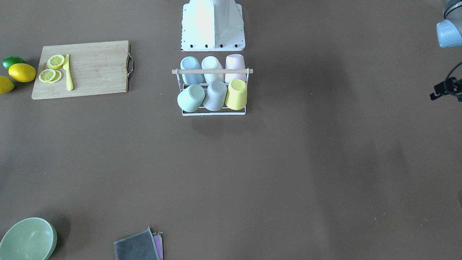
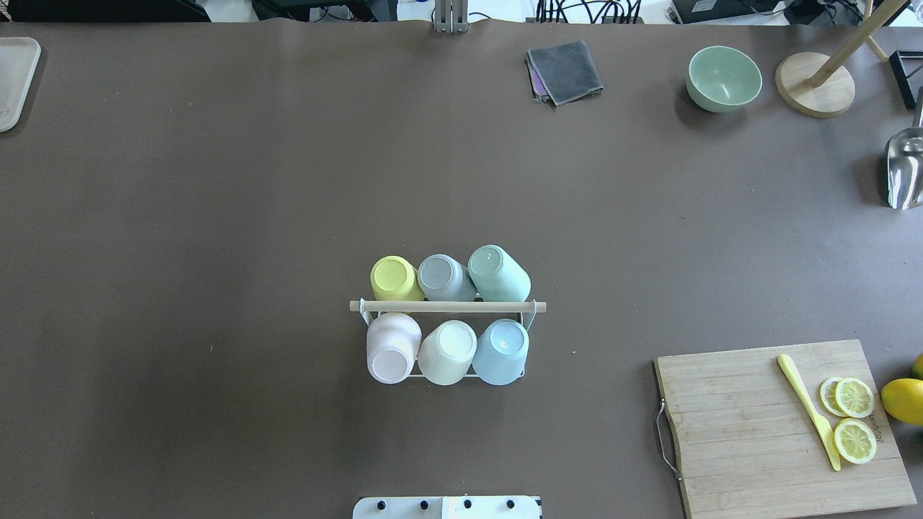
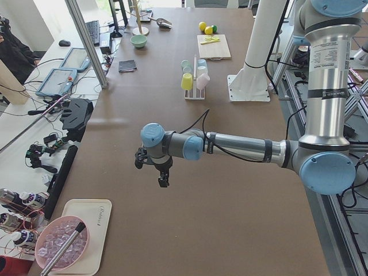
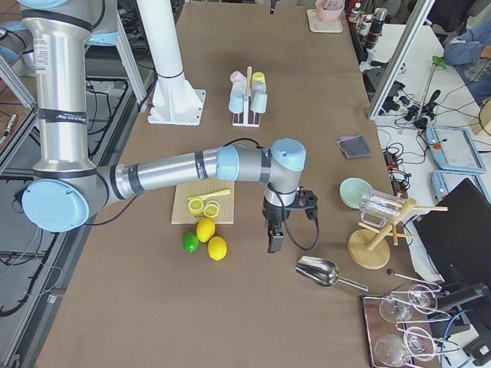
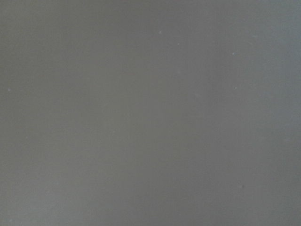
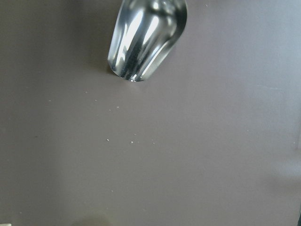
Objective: Place cup on cup holder
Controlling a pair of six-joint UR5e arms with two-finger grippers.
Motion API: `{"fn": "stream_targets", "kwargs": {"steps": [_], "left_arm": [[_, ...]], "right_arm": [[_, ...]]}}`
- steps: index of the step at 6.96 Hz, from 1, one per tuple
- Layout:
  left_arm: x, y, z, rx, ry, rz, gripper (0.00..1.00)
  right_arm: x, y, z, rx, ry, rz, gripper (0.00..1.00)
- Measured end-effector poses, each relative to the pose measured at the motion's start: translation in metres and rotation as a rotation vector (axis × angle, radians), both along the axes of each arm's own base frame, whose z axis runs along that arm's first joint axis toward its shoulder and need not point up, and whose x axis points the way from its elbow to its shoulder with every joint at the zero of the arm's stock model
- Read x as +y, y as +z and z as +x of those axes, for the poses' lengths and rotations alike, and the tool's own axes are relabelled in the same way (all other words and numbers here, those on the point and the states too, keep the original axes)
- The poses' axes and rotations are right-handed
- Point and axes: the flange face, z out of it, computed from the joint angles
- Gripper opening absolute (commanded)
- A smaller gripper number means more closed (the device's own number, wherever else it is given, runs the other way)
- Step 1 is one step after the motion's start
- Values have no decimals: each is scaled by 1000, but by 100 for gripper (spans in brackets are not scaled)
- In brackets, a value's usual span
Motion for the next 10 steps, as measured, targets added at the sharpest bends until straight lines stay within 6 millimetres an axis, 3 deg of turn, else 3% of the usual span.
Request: {"fn": "stream_targets", "kwargs": {"steps": [1,3,5,7,10], "left_arm": [[17,14,-28,23,-17,-1,98],[37,18,-77,29,-105,-21,98],[46,26,-95,-26,-136,-40,98],[47,28,-100,-80,-139,-41,98],[43,25,-100,-93,-140,-33,98]], "right_arm": [[10,21,17,-18,-2,-17,100],[34,73,40,-126,56,-11,100],[51,116,45,-174,85,17,100],[52,125,46,-182,89,23,100],[44,117,45,-190,106,30,100]]}}
